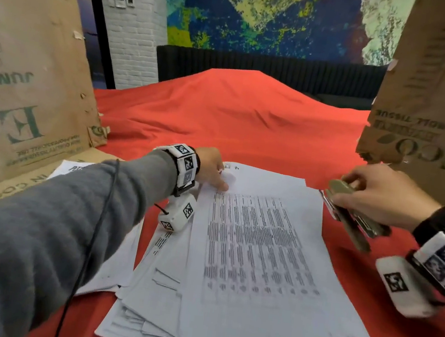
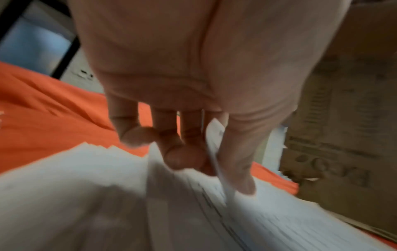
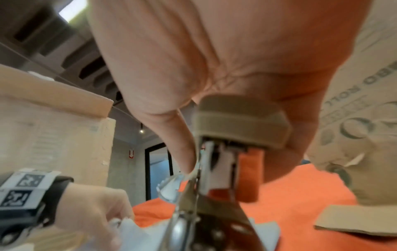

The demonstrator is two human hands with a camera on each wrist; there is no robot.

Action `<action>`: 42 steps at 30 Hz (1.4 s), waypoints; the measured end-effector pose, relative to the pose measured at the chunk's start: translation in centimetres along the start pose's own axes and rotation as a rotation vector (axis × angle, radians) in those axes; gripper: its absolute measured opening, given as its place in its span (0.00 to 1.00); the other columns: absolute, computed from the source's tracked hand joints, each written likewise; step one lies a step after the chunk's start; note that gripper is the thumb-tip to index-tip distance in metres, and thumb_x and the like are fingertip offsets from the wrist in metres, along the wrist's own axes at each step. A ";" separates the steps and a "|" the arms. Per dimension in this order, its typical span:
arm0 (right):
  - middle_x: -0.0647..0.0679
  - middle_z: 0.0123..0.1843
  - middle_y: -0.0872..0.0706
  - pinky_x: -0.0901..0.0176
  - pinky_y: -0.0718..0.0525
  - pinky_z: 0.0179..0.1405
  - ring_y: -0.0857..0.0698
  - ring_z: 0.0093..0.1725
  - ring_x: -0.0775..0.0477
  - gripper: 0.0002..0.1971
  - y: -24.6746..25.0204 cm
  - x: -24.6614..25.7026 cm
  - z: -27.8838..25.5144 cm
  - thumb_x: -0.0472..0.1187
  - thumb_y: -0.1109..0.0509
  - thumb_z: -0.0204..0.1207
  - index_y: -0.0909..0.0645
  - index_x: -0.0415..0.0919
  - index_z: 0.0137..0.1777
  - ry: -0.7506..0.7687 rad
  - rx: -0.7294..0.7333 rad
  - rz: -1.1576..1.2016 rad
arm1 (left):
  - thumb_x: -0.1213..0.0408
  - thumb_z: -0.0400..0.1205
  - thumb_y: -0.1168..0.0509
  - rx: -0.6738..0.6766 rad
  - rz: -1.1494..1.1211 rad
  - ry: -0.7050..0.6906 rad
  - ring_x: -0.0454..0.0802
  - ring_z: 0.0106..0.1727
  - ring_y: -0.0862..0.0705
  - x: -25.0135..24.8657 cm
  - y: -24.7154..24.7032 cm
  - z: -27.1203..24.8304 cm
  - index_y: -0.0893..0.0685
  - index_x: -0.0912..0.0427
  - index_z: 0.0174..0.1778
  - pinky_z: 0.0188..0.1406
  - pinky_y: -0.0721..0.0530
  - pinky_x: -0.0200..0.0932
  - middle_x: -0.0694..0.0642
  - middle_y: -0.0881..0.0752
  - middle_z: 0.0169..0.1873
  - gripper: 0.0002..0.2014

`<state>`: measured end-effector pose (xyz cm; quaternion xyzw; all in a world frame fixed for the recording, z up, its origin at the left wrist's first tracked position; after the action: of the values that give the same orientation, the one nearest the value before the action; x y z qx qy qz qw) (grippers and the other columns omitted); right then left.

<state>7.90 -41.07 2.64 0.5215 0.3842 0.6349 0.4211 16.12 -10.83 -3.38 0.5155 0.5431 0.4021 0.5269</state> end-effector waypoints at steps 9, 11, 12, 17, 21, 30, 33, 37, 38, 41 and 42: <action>0.54 0.43 0.09 0.56 0.13 0.33 0.11 0.39 0.52 0.15 -5.1 6.8 -1.5 0.53 0.19 0.74 0.14 0.51 0.57 0.183 0.312 -0.117 | 0.39 0.72 0.19 0.273 -0.065 -0.078 0.54 0.43 0.07 -3.8 -4.9 -4.9 0.09 0.51 0.40 0.49 0.09 0.48 0.49 0.06 0.36 0.18; 0.56 0.45 0.14 0.61 0.21 0.31 0.15 0.44 0.52 0.19 -6.8 6.7 -1.5 0.56 0.19 0.73 0.16 0.51 0.61 0.179 0.334 -0.204 | 0.36 0.70 0.19 0.216 0.056 -0.093 0.55 0.52 0.09 -4.5 -4.4 -5.5 0.11 0.52 0.54 0.59 0.10 0.53 0.50 0.07 0.50 0.27; 0.56 0.46 0.15 0.61 0.22 0.32 0.15 0.45 0.51 0.21 -7.5 6.5 -1.4 0.55 0.19 0.73 0.16 0.50 0.63 0.170 0.340 -0.204 | 0.34 0.69 0.19 0.149 0.123 -0.116 0.55 0.57 0.12 -5.1 -3.6 -5.8 0.15 0.54 0.62 0.62 0.12 0.54 0.50 0.11 0.58 0.34; 0.55 0.44 0.19 0.63 0.27 0.28 0.22 0.38 0.58 0.10 -8.7 6.7 -0.5 0.48 0.31 0.82 0.20 0.50 0.61 0.157 0.300 -0.173 | 0.34 0.73 0.24 0.089 0.246 -0.368 0.52 0.63 0.19 -9.0 -3.2 -9.7 0.23 0.45 0.72 0.62 0.15 0.57 0.48 0.23 0.67 0.34; 0.53 0.45 0.19 0.60 0.27 0.29 0.22 0.40 0.56 0.08 -9.4 7.0 0.4 0.45 0.32 0.80 0.18 0.49 0.58 0.134 0.304 -0.226 | 0.26 0.78 0.36 0.281 0.347 -0.453 0.56 0.72 0.25 -9.8 -6.6 -12.2 0.40 0.23 0.81 0.68 0.19 0.64 0.51 0.30 0.75 0.35; 0.46 0.48 0.16 0.56 0.19 0.34 0.16 0.43 0.47 0.07 -10.3 6.8 1.7 0.41 0.35 0.81 0.20 0.48 0.56 0.064 0.295 -0.198 | 0.27 0.83 0.45 0.276 0.402 -0.462 0.60 0.75 0.32 -9.5 -7.6 -12.4 0.53 0.18 0.84 0.71 0.21 0.67 0.55 0.36 0.78 0.35; 0.44 0.50 0.16 0.55 0.20 0.31 0.16 0.40 0.45 0.08 -10.7 6.7 2.3 0.41 0.37 0.82 0.22 0.45 0.58 0.046 0.302 -0.209 | 0.28 0.83 0.45 0.275 0.389 -0.462 0.61 0.75 0.31 -9.6 -7.6 -12.3 0.52 0.19 0.85 0.70 0.21 0.65 0.56 0.36 0.78 0.35; 0.43 0.51 0.18 0.55 0.22 0.29 0.17 0.40 0.45 0.07 -11.2 6.9 3.0 0.42 0.38 0.83 0.25 0.44 0.58 0.048 0.308 -0.226 | 0.28 0.83 0.44 0.261 0.391 -0.459 0.61 0.75 0.31 -9.8 -7.4 -12.2 0.52 0.21 0.86 0.67 0.23 0.61 0.57 0.35 0.79 0.35; 0.44 0.52 0.18 0.54 0.22 0.32 0.18 0.41 0.45 0.07 -11.3 7.0 3.1 0.43 0.38 0.83 0.26 0.44 0.58 0.057 0.304 -0.240 | 0.28 0.83 0.44 0.258 0.390 -0.458 0.61 0.75 0.31 -9.8 -7.4 -12.2 0.51 0.21 0.86 0.66 0.24 0.60 0.57 0.34 0.78 0.36; 0.44 0.49 0.21 0.54 0.22 0.33 0.20 0.40 0.46 0.05 -11.5 7.4 3.4 0.43 0.38 0.83 0.27 0.45 0.55 0.084 0.293 -0.291 | 0.28 0.83 0.43 0.252 0.382 -0.455 0.61 0.73 0.30 -9.9 -7.3 -12.2 0.50 0.21 0.86 0.63 0.25 0.59 0.57 0.33 0.77 0.36; 0.44 0.49 0.21 0.55 0.22 0.32 0.20 0.40 0.46 0.05 -11.5 7.5 3.5 0.43 0.38 0.83 0.27 0.44 0.55 0.086 0.288 -0.294 | 0.28 0.84 0.43 0.252 0.382 -0.455 0.61 0.73 0.30 -9.9 -7.3 -12.3 0.50 0.21 0.86 0.63 0.25 0.58 0.57 0.33 0.77 0.35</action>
<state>12.13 -29.87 -4.95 0.4870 0.5604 0.5270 0.4135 2.18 -20.35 -7.44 0.7461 0.3503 0.2977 0.4816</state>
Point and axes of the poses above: each hand's wrist, its own z-axis towards the middle knuckle, its own y-axis out of the back of the hand, x = y × z, the point moved 10 cm from there along z, towards the middle knuckle
